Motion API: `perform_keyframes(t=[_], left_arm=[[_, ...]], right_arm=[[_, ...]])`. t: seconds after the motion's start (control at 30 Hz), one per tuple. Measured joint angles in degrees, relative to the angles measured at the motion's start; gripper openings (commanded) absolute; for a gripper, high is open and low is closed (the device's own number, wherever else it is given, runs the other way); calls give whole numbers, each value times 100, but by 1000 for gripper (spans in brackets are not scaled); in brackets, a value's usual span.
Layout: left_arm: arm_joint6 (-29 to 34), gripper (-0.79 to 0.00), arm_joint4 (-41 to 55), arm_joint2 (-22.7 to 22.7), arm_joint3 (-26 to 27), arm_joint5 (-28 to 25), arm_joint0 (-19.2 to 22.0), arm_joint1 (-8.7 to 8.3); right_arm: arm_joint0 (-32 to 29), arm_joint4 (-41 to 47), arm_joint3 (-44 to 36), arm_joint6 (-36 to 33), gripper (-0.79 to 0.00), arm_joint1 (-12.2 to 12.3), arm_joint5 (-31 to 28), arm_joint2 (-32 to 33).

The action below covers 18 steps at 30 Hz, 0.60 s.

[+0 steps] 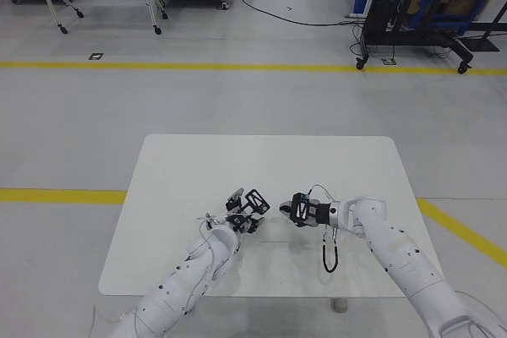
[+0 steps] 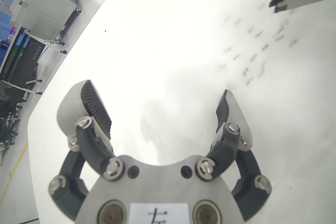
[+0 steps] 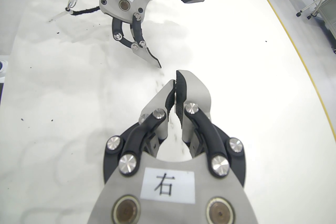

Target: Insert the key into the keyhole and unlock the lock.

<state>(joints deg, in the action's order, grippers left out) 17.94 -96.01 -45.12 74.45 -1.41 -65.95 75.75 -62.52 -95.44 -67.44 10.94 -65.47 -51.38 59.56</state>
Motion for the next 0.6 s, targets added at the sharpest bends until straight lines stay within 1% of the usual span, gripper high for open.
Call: perform_keyframes(t=[0.07, 0.17, 0.27, 0.37, 0.4, 0.47, 0.5, 0.6], left_arm=[[0, 0, -2, -70, 97, 21, 7, -2], [-15, 0, -84, -262, 432, -14, -35, -47], [-44, 0, -199, -597, 996, -112, -204, -145], [-42, 0, -338, -1055, 1732, -261, -499, -274], [-42, 0, -393, -1266, 2040, -325, -651, -329], [-50, 0, -438, -1607, 2469, -404, -897, -406], [-63, 0, -433, -1848, 2721, -447, -1073, -454], [-63, 0, -331, -2362, 3094, -530, -1457, -532]], right_arm=[[0, 0, 0, 0, -785, 0, 0, 0], [0, 0, 0, 0, -785, 0, 0, 0], [0, 0, 0, 0, -785, 0, 0, 0], [0, 0, 0, 0, -785, 0, 0, 0], [0, 0, 0, 0, -785, 0, 0, 0], [0, 0, 0, 0, -785, 0, 0, 0], [0, 0, 0, 0, -785, 0, 0, 0], [0, 0, 0, 0, -785, 0, 0, 0]])
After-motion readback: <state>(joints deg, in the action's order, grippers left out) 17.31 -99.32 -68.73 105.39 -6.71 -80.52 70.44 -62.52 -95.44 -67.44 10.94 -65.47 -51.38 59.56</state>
